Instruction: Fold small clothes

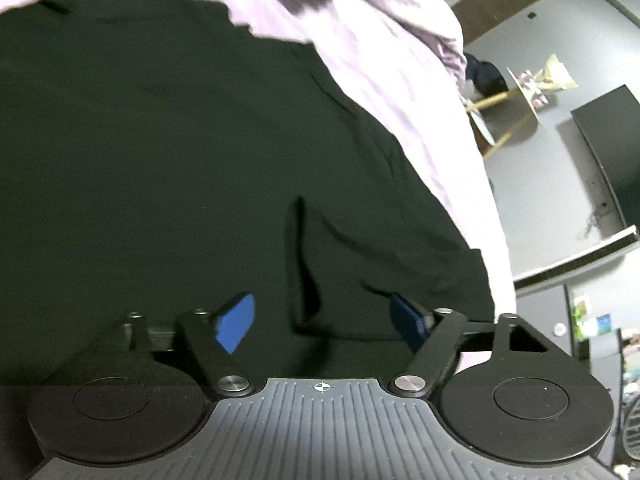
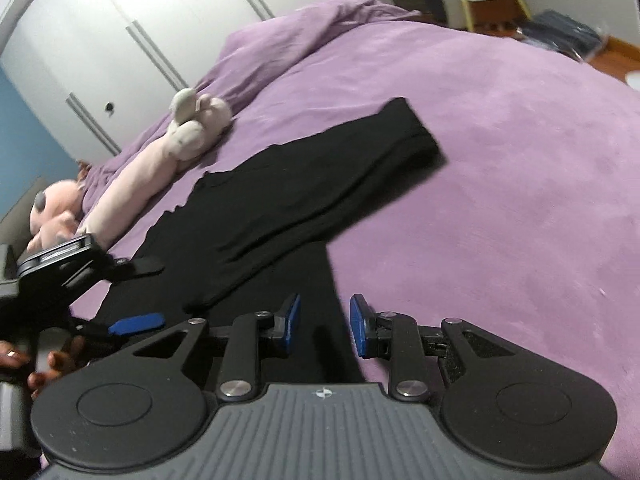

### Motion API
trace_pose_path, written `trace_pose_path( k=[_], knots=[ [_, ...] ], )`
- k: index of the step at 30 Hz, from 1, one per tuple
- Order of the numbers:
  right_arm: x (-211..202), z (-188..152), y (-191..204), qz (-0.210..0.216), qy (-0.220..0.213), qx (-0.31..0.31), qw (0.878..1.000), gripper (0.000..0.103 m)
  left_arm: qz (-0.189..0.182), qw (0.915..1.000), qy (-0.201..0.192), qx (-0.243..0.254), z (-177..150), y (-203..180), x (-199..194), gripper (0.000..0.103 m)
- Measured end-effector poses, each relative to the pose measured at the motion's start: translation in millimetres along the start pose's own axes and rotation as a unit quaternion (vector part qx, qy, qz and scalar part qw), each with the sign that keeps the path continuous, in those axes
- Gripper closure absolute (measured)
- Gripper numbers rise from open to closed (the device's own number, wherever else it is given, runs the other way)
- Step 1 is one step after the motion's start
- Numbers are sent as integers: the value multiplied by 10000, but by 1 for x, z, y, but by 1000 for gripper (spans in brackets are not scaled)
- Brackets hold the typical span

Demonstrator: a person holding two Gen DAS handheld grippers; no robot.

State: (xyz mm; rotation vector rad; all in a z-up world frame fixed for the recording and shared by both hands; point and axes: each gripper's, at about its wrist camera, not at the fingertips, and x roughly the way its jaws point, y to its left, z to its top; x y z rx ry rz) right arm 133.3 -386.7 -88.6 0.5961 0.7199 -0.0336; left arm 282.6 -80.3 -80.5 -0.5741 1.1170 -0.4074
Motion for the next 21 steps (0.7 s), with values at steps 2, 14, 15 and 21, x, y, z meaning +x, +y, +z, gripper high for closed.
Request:
trace_pose_path(
  k=[2, 14, 15, 21],
  knots=[
    [1, 0, -3, 7, -23, 83, 10000, 77, 9, 9999, 142, 21, 4, -2, 14, 33],
    [-5, 3, -8, -2, -88, 188, 9998, 77, 234, 9993, 210, -206, 14, 2, 44, 94],
    [-5, 4, -8, -28, -93, 166, 9998, 77, 249, 9995, 176, -130, 15, 0, 45, 96],
    [-10, 20, -6, -286, -226, 50, 9993, 77, 366, 9933, -608, 912, 30, -10, -7, 97]
  ],
)
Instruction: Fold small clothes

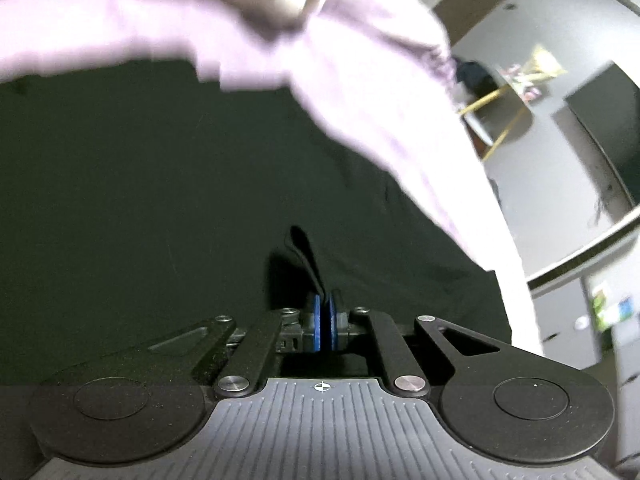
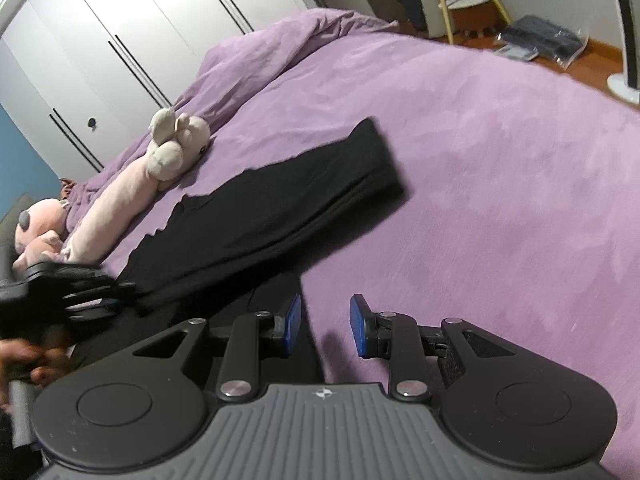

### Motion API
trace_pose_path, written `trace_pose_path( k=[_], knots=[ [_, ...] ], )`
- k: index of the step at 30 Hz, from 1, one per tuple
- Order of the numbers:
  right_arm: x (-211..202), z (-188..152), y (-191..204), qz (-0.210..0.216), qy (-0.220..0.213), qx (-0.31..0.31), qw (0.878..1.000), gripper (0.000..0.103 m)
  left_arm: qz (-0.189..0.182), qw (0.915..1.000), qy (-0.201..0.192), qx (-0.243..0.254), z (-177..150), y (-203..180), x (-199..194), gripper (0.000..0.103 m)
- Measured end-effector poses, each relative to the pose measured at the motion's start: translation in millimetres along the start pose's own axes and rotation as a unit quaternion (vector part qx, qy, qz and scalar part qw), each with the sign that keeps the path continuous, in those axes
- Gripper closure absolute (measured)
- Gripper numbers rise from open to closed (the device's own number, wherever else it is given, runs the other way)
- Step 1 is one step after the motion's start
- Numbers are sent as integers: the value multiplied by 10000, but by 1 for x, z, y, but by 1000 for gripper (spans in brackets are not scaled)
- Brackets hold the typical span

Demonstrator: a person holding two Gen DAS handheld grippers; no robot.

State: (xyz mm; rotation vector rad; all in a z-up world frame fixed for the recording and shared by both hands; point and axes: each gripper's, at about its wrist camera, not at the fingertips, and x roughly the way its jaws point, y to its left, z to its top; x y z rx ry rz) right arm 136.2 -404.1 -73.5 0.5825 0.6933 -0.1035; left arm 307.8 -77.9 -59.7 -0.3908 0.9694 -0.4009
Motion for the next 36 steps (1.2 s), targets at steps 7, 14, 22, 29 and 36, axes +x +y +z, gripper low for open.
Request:
trace_pose_path(
  k=[7, 14, 22, 29, 36],
  knots=[
    [26, 27, 13, -298, 196, -430, 9984, 77, 1873, 9787, -353, 760, 8, 80, -41, 96],
    [61, 48, 35, -260, 344, -575, 9974, 74, 984, 9911, -603, -661, 13, 134, -39, 70],
    [93, 59, 55, -296, 420, -762, 9958, 69, 1035, 9931, -465, -297, 20, 123, -19, 98],
    [120, 70, 71, -364, 407, -988, 9936, 57, 2171, 9670, -1032, 839, 39, 121, -53, 98],
    [159, 69, 93, -373, 639, -1232, 9896, 58, 2307, 9659, -989, 639, 43, 148, -59, 98]
  ],
)
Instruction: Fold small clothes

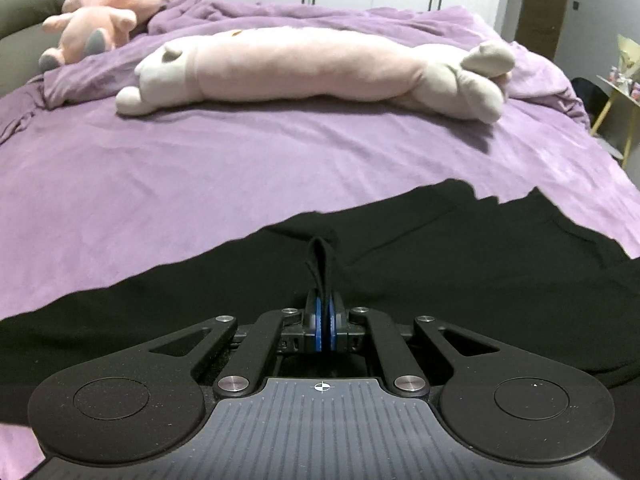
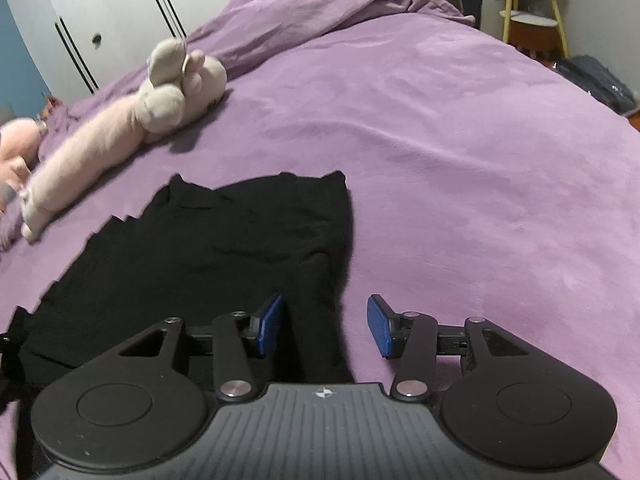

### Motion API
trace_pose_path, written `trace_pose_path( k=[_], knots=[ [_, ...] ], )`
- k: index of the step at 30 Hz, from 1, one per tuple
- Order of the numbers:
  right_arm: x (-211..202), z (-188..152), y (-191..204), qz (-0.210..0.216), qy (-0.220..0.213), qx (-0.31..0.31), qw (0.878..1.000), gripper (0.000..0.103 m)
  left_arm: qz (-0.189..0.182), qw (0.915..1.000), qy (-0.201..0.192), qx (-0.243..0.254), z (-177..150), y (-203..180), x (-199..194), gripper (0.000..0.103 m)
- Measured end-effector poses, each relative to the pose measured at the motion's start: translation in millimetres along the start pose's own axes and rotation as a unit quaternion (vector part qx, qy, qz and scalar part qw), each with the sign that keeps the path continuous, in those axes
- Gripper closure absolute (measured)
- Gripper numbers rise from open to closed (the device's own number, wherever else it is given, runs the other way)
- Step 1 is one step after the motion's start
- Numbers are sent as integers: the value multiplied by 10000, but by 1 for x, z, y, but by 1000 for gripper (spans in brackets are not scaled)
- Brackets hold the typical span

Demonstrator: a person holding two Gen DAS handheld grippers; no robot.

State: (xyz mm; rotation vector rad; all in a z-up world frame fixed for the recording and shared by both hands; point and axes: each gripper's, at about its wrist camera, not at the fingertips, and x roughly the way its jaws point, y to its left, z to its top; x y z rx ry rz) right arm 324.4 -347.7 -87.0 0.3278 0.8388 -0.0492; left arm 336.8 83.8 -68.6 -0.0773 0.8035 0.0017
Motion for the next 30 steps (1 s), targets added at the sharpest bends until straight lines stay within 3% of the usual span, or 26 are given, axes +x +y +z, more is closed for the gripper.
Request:
trace_pose_path(
  k=[2, 3, 5, 8, 10, 13, 14, 18, 22, 25, 28, 30],
  knots=[
    [5, 0, 5, -37, -43, -125, 9999, 68, -49, 9999, 78, -112, -1, 3, 5, 98],
    [6, -1, 6, -26, -85, -190, 9998, 87, -71, 9998, 98, -165, 0, 4, 7, 98],
    [4, -2, 8, 59, -164, -253, 9995, 97, -137, 9996, 62, -241, -2, 6, 7, 98],
    [-4, -4, 15, -396, -524, -710, 9953, 99, -327, 9988, -53, -367, -1, 7, 6, 97],
    [-1, -5, 15, -663, -543, -778, 9933, 100, -351, 9986, -64, -384, -2, 5, 9, 97],
    [6, -9, 13, -875, -505, -820, 9915, 100, -113, 9995, 91, -264, -6, 0, 20, 96],
    [6, -10, 14, -892, -531, -880, 9907, 99, -16, 9996, 157, -228, -8, -1, 23, 94],
    [-1, -9, 14, -904, -493, -910, 9905, 96, 150, 9994, 225, -229, -13, 6, 20, 69],
    [-25, -13, 24, -597, -743, -779, 9924, 88, -180, 9979, 18, -629, -21, 12, -9, 66],
    [-26, -25, 42, -143, -684, -995, 9926, 88, -404, 9983, 5, -422, -30, -5, -16, 58],
    [-10, -38, 53, -429, -371, -1391, 9887, 88, -59, 9993, 372, 74, -36, -24, 3, 55],
    [-8, -41, 43, -484, -495, -1311, 9889, 89, -30, 9994, 340, -60, -35, -21, 5, 49]
  ],
)
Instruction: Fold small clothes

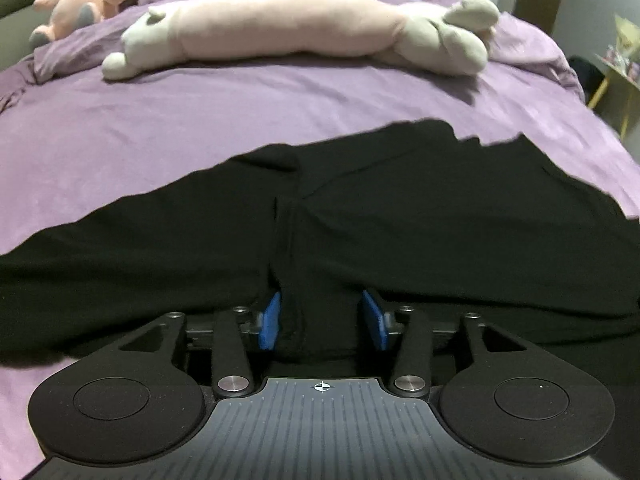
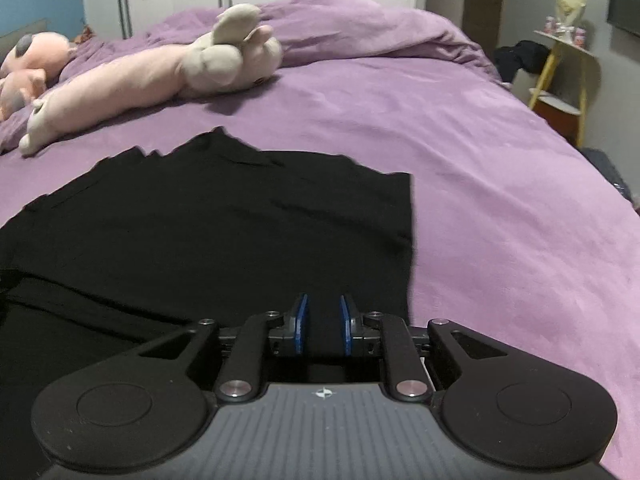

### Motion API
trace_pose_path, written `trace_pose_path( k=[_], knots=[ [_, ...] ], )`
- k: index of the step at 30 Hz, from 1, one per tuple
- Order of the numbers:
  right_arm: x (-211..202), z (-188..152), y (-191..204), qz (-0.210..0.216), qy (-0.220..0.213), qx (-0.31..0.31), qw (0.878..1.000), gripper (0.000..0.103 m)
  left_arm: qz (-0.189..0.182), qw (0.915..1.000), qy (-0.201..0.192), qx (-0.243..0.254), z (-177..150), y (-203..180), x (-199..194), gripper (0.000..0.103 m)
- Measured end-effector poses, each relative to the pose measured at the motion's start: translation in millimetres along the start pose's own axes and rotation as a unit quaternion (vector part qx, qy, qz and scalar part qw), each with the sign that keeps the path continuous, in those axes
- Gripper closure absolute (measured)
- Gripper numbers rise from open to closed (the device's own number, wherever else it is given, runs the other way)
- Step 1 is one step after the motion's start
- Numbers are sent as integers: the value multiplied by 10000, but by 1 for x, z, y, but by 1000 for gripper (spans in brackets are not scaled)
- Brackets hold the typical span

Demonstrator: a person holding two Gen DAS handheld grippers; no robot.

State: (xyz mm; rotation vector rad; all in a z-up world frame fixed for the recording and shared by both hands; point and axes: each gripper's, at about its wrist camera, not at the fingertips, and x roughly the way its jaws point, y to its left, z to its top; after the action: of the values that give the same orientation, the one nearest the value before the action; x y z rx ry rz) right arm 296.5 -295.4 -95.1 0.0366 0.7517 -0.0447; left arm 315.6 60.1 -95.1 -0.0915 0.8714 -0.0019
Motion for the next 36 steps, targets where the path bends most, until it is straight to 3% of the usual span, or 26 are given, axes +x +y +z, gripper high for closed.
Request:
trace_pose_path(
  k=[3, 8, 11, 13, 16, 17, 19, 20, 23, 26, 29, 30, 33, 36],
  knots=[
    [-1, -4, -15, -104, -97, 48, 9999, 102, -136, 9987, 126, -465, 6, 11, 3, 49],
    [2, -10, -3, -335, -125, -575, 9977, 102, -34, 9995, 73, -292, 2, 6, 4, 46],
    [4, -11, 5, -489, -77, -847, 9952, 102, -185, 9981, 79, -585, 3, 14, 2, 42],
    [4, -9, 9, -548, -27, -1040, 9931, 102, -528, 9932, 126, -1030, 3, 25, -2, 28],
    [-7, -3, 13, -674, 67, -1034, 9923, 101, -893, 9815, 191, -1683, 1, 45, -18, 25],
    [-16, -2, 14, -647, 61, -863, 9941, 94, -938, 9781, 183, -1850, -1, 52, -25, 24],
    [-43, -5, 9, -459, -137, -269, 9985, 67, -1099, 9685, 5, -2236, -12, 76, -48, 20],
    [-57, -10, 6, -263, -274, 59, 9993, 63, -1173, 9629, -123, -2429, -19, 91, -58, 17],
    [-96, -32, -2, 286, -501, 786, 9952, 60, -1157, 9416, -475, -3125, -48, 149, -89, 14],
    [-117, -57, -6, 746, -308, 1461, 9860, 60, -472, 9182, -719, -3866, -78, 212, -112, 15],
    [-120, -73, -5, 1108, 60, 1945, 9746, 60, -2, 8768, -944, -4714, -104, 271, -123, 18],
    [-120, -75, -2, 1170, 173, 2033, 9719, 60, 31, 8612, -1035, -4976, -112, 289, -125, 22],
    [-115, -77, 12, 1255, 403, 2028, 9703, 60, 91, 8252, -1315, -5493, -124, 326, -124, 38],
    [-116, -72, 24, 1284, 403, 1872, 9731, 60, 16, 7828, -1517, -6035, -133, 356, -118, 53]
  ],
)
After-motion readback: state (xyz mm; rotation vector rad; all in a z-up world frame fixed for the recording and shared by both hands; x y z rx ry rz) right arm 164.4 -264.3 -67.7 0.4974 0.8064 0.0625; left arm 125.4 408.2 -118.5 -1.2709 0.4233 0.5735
